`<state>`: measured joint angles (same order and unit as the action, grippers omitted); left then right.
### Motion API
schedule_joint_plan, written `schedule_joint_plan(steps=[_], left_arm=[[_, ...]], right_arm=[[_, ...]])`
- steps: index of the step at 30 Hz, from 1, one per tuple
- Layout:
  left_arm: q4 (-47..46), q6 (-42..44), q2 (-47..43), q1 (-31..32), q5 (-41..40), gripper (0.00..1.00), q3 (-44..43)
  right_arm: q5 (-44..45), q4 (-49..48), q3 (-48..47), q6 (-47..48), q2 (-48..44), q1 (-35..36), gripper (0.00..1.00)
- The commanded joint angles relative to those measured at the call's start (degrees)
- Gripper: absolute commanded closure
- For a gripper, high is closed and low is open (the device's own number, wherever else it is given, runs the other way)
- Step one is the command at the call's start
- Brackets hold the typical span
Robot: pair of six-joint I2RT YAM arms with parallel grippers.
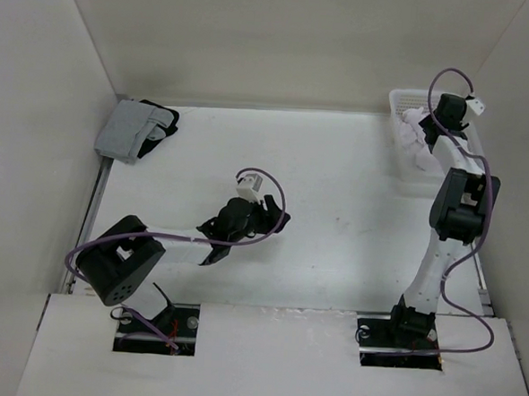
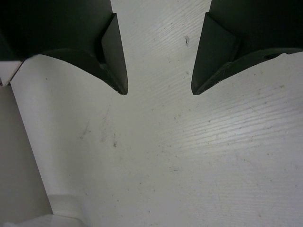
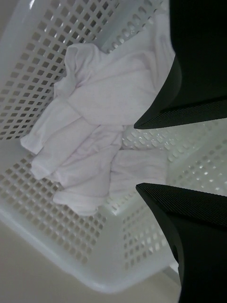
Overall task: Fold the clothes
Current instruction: Grab the tank top from the pile
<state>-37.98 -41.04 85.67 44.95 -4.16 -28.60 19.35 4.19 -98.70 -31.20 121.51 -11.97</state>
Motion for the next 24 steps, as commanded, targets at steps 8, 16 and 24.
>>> schedule_joint_plan(steps=[8, 16, 24], left_arm=[[-6.85, -3.61, 0.29, -4.65, 3.28, 0.45, 1.70], [-10.19, -7.92, -2.52, -11.33, 5.74, 0.45, 5.66], [-11.07, -8.45, -2.44, -12.39, 5.92, 0.45, 6.45]], right_arm=[[-2.12, 15.85, -18.54, 3.96, 15.15, -1.09, 0.42], [-6.00, 29.21, -27.69, 1.93, 20.60, -1.53, 0.72], [-8.80, 2.72, -5.31, -4.13, -0.70, -1.53, 1.00]])
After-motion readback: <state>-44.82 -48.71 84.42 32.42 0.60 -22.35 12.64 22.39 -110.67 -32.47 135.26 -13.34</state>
